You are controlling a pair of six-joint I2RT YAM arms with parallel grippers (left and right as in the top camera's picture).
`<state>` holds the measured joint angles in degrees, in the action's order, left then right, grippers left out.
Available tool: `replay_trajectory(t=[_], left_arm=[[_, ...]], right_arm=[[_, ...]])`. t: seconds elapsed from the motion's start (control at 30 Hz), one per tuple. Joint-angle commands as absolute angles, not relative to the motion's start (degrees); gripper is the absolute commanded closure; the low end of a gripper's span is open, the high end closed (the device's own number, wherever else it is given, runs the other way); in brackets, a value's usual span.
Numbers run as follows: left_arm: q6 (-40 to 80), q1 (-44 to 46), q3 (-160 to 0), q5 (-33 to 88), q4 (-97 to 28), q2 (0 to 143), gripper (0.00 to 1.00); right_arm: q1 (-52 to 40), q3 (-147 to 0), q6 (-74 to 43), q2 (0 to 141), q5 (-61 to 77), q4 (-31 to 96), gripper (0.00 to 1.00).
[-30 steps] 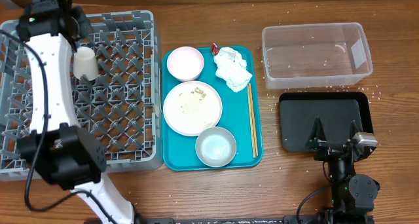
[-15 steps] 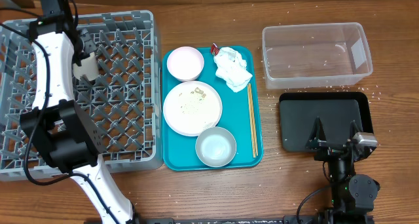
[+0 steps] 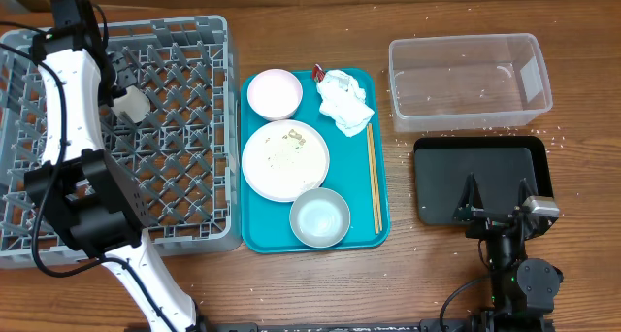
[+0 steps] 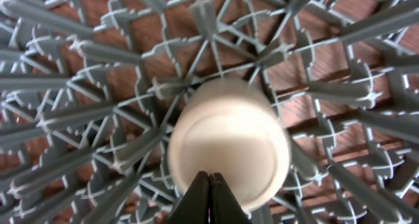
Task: Sort waste into correct bins and load items into the dishwasher
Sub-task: 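Open the left gripper and release the cup on the rack, then move the left gripper to the white bowl on the teal tray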
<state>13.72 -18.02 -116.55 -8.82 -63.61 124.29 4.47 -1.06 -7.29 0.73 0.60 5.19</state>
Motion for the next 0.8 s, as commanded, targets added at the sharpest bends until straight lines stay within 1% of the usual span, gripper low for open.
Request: replay_trajectory(t=[0.0, 0.13, 0.27, 0.33, 0.4, 0.43, 0.47, 0.5, 0.53, 0.6, 0.67, 0.77], left_arm=[[15.9, -18.4, -120.7, -9.5, -65.2, 122.0, 0.96], [17.9, -18.3, -124.4, -8.8, -69.1, 118.3, 0.95], [18.0, -18.2, -127.0, -4.4, -72.1, 113.0, 0.95], [18.0, -18.2, -127.5, -1.1, -72.8, 109.3, 0.92], [18.0, -18.0, -127.5, 3.4, -73.2, 105.8, 0.87], [18.0, -17.9, -127.5, 6.8, -73.3, 104.0, 0.8], [18.0, -17.6, -127.5, 10.2, -73.5, 102.6, 0.66], [18.0, -17.5, -127.5, 13.7, -73.7, 101.5, 0.33], [18.0, -17.2, -127.5, 17.2, -74.2, 100.6, 0.13], [18.0, -16.4, -127.5, 24.3, -76.2, 99.5, 0.0], [18.0, -15.2, -127.4, 28.7, -79.6, 99.3, 0.0], [15.9, -12.2, -126.7, 32.3, -85.4, 99.3, 0.0]], right_arm=[[4.7, -0.5, -7.2, 0.2, 0.1, 4.8, 0.0], [4.7, -0.4, -7.2, 0.2, 0.1, 4.8, 0.0], [4.7, -0.5, -7.2, 0.2, 0.1, 4.8, 0.0], [4.7, -0.4, -7.2, 0.2, 0.1, 4.8, 0.0], [4.7, -0.4, -7.2, 0.2, 0.1, 4.8, 0.0], [4.7, -0.5, -7.2, 0.2, 0.1, 4.8, 0.0], [4.7, -0.5, -7.2, 0.2, 0.1, 4.8, 0.0], [4.7, -0.4, -7.2, 0.2, 0.1, 4.8, 0.0], [4.7, -0.5, -7.2, 0.2, 0.1, 4.8, 0.0], [4.7, -0.5, -7.2, 0.2, 0.1, 4.8, 0.0], [4.7, -0.5, -7.2, 0.2, 0.1, 4.8, 0.0], [4.7, -0.5, -7.2, 0.2, 0.1, 4.8, 0.0]])
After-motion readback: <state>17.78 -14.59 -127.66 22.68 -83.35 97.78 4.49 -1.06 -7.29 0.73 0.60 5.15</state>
